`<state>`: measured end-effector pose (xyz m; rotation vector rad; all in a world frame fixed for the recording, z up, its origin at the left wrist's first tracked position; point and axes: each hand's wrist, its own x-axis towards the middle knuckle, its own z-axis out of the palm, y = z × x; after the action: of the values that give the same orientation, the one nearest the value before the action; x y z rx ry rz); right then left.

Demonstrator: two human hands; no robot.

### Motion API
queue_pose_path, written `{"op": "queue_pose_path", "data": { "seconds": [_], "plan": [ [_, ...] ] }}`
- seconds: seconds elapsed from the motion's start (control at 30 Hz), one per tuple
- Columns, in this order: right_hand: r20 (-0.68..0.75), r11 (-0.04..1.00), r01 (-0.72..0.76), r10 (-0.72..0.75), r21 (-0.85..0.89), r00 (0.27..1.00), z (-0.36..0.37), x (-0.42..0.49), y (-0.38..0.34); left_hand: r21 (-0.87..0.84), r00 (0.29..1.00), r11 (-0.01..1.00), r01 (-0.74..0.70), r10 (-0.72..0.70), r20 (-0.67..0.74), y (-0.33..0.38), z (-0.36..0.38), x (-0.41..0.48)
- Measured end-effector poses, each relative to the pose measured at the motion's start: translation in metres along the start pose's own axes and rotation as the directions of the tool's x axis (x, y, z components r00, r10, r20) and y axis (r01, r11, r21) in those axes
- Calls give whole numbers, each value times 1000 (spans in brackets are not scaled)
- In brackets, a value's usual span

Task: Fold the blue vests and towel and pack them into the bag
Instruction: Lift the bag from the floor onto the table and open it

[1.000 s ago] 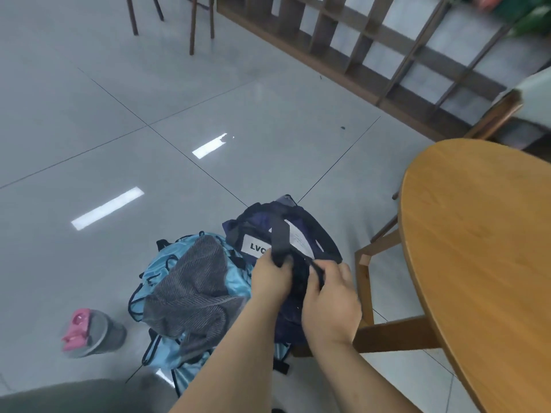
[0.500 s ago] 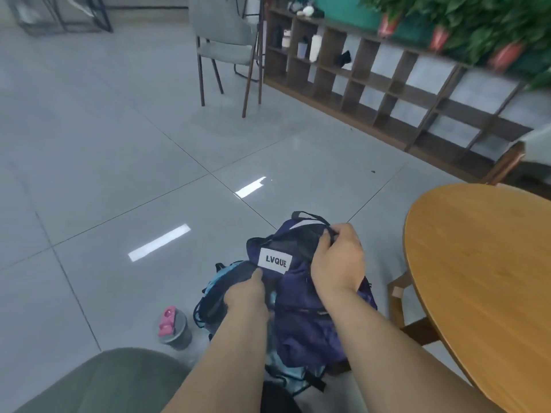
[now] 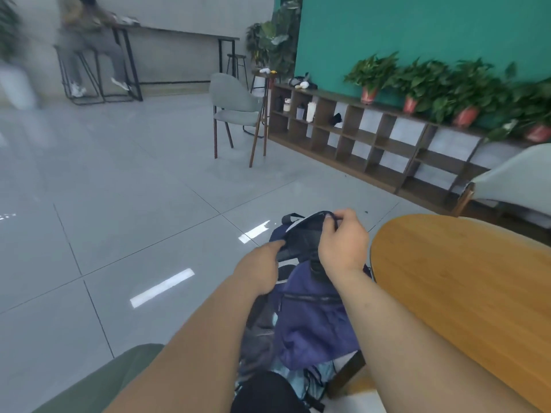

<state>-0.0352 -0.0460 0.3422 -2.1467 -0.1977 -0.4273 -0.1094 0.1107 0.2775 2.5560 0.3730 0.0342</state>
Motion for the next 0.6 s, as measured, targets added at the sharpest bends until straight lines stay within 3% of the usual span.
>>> {"op": "queue_pose_path", "data": {
  "seconds": [0.1,0.3,0.4,0.5,0.6],
  "plan": [
    [-9,998,53,-53,38,999,-33,3,-16,24,984,999,-39,34,176,15,-9,-7],
    [-85,970,51,-32,237,996,-101,11,-39,113,987,989,-91,74,144,46,-30,-27],
    [-118,950,65,-30,304,993,-133,15,-47,23,983,999,-44,39,182,77,-49,-46],
    [-168,948,93,-43,303,985,-170,20,-51,29,998,998,-56,56,7,112,-67,-57],
    [-235,966,108,-51,234,971,-216,26,-43,117,959,982,-145,168,-226,162,-88,-70]
  ]
}}
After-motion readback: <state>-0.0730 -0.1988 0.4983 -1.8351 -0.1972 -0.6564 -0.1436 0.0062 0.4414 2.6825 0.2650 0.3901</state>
